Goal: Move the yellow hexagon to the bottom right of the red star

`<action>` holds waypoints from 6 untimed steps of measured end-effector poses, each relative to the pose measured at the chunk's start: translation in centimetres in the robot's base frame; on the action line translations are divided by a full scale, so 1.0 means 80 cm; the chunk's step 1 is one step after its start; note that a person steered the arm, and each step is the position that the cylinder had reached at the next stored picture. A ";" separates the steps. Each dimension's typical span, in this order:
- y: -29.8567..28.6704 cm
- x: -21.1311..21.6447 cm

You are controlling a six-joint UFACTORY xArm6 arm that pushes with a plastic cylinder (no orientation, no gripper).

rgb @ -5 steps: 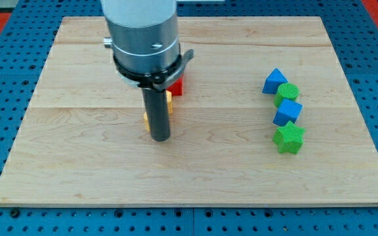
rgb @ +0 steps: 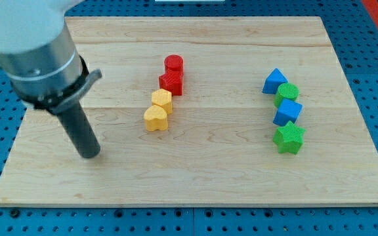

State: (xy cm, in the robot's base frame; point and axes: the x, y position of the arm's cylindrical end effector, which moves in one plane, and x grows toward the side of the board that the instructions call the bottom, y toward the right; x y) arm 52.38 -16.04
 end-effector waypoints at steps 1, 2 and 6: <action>0.000 -0.036; 0.023 -0.073; 0.217 -0.095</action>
